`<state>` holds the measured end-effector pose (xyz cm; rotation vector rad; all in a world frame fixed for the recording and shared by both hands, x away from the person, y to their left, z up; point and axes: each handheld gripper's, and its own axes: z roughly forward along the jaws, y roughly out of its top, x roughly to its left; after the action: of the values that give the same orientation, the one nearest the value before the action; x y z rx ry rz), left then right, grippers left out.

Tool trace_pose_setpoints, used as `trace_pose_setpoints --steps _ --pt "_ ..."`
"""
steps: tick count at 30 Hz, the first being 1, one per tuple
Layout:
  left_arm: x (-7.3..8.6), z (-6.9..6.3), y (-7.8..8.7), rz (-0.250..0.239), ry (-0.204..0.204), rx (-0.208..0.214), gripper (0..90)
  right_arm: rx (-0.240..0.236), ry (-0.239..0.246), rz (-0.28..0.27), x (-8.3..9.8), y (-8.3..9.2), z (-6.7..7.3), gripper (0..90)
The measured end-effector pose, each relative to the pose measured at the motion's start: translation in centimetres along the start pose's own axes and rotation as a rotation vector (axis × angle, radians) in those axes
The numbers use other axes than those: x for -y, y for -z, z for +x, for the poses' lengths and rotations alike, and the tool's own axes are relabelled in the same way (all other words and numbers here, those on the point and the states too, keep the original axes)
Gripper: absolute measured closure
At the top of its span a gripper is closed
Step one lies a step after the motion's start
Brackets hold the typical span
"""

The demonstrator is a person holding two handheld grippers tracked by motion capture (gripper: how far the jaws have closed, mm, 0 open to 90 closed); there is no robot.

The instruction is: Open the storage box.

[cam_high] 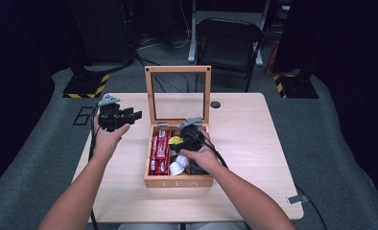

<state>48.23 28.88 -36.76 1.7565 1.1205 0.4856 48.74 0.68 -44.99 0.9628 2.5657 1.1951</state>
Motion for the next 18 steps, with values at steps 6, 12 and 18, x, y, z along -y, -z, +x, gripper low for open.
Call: trace_pose_setpoints --steps 6,12,18 --pt "0.0 0.1 0.1 0.001 0.000 -0.004 53.4 0.001 0.020 -0.027 -0.7 1.0 0.2 37.4" --pt "0.0 0.1 0.1 0.002 0.000 -0.004 53.5 0.001 0.023 -0.030 -1.1 1.8 0.2 37.4" --pt "0.0 0.1 0.1 0.001 -0.001 -0.006 53.4 0.007 0.029 -0.052 -1.6 2.5 0.1 37.5"
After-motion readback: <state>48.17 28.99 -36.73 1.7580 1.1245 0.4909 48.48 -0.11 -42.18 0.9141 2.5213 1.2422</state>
